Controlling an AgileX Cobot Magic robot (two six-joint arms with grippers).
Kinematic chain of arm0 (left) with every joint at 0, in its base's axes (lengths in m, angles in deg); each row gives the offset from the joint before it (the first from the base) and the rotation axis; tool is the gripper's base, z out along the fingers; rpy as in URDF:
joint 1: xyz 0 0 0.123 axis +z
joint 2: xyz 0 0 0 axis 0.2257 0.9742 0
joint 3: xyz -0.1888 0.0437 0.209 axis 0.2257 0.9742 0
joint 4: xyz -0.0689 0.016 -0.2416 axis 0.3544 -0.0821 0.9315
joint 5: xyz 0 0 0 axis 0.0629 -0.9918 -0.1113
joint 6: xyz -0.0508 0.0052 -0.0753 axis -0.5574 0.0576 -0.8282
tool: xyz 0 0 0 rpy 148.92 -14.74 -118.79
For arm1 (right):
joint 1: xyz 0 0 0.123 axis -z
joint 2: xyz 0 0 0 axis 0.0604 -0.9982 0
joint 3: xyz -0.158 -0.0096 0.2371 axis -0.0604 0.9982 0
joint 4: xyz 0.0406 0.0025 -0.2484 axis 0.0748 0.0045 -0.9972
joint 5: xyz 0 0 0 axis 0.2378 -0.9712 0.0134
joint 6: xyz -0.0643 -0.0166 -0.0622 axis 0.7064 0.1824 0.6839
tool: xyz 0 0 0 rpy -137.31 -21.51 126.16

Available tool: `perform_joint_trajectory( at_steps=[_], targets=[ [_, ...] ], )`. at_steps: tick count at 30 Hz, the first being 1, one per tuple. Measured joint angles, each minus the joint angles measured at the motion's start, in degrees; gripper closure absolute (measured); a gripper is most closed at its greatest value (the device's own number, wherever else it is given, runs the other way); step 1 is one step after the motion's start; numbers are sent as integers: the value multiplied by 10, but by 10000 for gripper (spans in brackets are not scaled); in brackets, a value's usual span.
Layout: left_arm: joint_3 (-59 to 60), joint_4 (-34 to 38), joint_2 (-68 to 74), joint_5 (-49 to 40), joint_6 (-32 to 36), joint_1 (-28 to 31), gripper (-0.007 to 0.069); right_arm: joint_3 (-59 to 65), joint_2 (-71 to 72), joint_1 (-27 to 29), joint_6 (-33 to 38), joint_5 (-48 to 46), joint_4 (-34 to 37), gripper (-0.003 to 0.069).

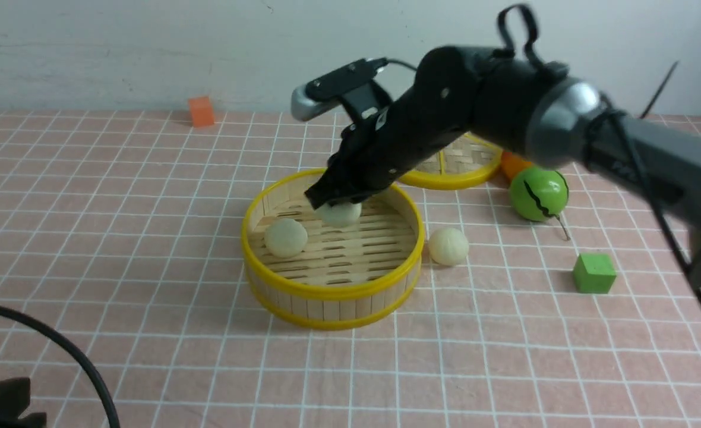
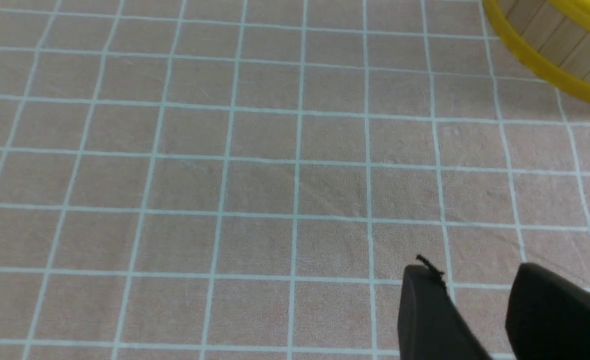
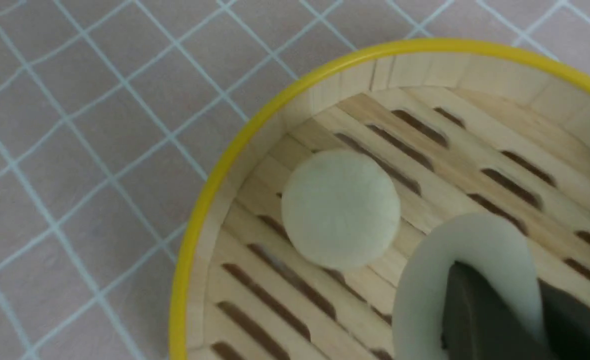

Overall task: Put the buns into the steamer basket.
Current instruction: Use the right arm to put the steamed stuffed bun into the steamer, then use the right arm to grab a steamed stuffed bun, then use the right arm to put the steamed stuffed bun into the steamer

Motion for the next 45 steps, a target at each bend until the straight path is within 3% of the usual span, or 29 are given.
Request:
perform_joint_trajectory(
  at_steps=[2, 5, 9, 12, 14, 16, 19, 21, 25, 30, 33, 36, 39, 45],
  targets=[
    [2, 0, 0, 4, -2, 0, 391, -1, -21, -1, 0, 13, -1, 623],
    [2, -1, 0, 15, -2, 0, 389, -3, -53, -1, -5, 23, -1, 495],
    [2, -2, 0, 17, -2, 0, 389, -17, -41, -1, -22, -15, -3, 228],
    [2, -2, 0, 19, -2, 0, 389, -32, -20, -1, -36, -53, -14, 69],
    [2, -2, 0, 21, -2, 0, 388, -46, 9, 0, -53, -83, -41, 4],
    [2, -2, 0, 21, -2, 0, 387, -53, 28, 3, -65, -99, -60, -8],
    [2, -2, 0, 21, -2, 0, 386, -61, 58, 24, -99, -139, -117, 4],
    [2, -2, 0, 22, -2, 0, 386, -61, 58, 57, -135, -185, -147, 58],
    [2, -2, 0, 37, -2, 0, 386, -42, 17, 95, -144, -229, -141, 135],
    [2, -2, 0, 48, -2, 0, 386, -36, -52, 98, -132, -221, -128, 226],
    [2, -2, 0, 47, -2, 0, 386, -36, -69, 98, -129, -211, -147, 340],
    [2, -2, 0, 42, -2, 0, 386, -39, -65, 98, -127, -218, -167, 518],
    [2, -2, 0, 38, -2, 0, 386, -49, -54, 98, -126, -234, -179, 639],
    [2, -3, 0, 47, -2, 0, 386, -109, -4, 95, -102, -259, -169, 645]
  ],
)
